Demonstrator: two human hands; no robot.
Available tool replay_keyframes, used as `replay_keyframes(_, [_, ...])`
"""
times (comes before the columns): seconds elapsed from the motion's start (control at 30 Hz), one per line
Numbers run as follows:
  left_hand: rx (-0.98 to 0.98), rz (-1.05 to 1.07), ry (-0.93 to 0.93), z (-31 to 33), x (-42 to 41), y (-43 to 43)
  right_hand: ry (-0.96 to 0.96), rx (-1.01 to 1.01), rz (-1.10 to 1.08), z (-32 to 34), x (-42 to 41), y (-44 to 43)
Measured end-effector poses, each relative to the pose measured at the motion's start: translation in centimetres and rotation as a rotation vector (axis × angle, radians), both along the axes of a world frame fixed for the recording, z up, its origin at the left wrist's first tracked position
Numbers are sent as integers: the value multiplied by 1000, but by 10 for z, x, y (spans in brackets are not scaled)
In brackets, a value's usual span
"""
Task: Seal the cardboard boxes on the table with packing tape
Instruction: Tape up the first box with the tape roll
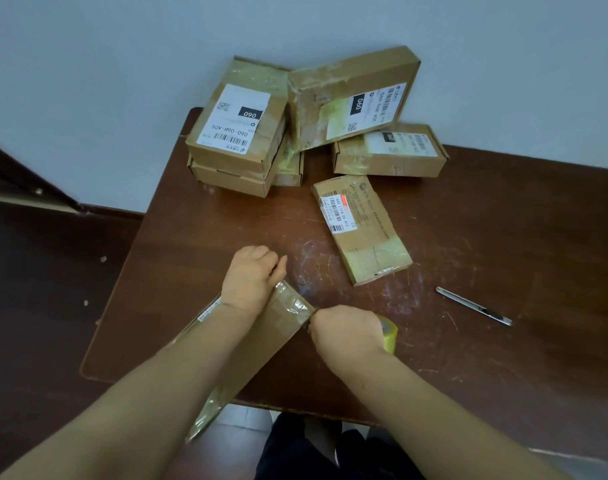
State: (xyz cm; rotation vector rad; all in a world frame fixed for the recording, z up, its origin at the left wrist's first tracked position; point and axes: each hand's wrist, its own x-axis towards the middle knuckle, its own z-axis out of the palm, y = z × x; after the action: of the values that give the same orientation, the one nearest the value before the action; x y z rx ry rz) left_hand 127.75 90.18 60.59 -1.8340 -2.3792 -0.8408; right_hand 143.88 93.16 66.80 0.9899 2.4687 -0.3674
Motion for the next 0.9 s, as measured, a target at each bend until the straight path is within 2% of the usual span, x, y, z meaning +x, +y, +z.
replay_keyframes(0.1, [-9,-154,131,-4,2,-3,-19,-1,-3,0,-1,-1])
replay_keyframes(0.2, [-47,-146,157,2,1,5,-15,9,-5,-1,-2,-1])
replay_keyframes(0.3, [-61,-86,123,8,10,6,-3,5,-4,-2,0,-2])
replay_keyframes(0.47, [-48,-260,7,5,50,0,15,126,56,-12,-1,-5])
replay_keyframes(0.63, [-60,-288,-28,3,50,-1,9,119,66,-16,1,-5])
replay_keyframes(0.7, [-137,-296,-31,5,49,2,35,109,53,-15,-1,-3])
replay_keyframes(0.77, [-278,-223,-126,8,48,8,34,82,49,-10,-2,-4])
replay_keyframes(0.8, [-344,-195,-294,14,47,7,43,74,44,-9,-1,-5])
replay_keyframes(0.87, [-304,-112,-697,28,47,2,45,70,31,-7,-1,-4])
replay_keyframes(0.9, [-296,-106,-745,34,46,-5,44,71,26,-6,-1,-4])
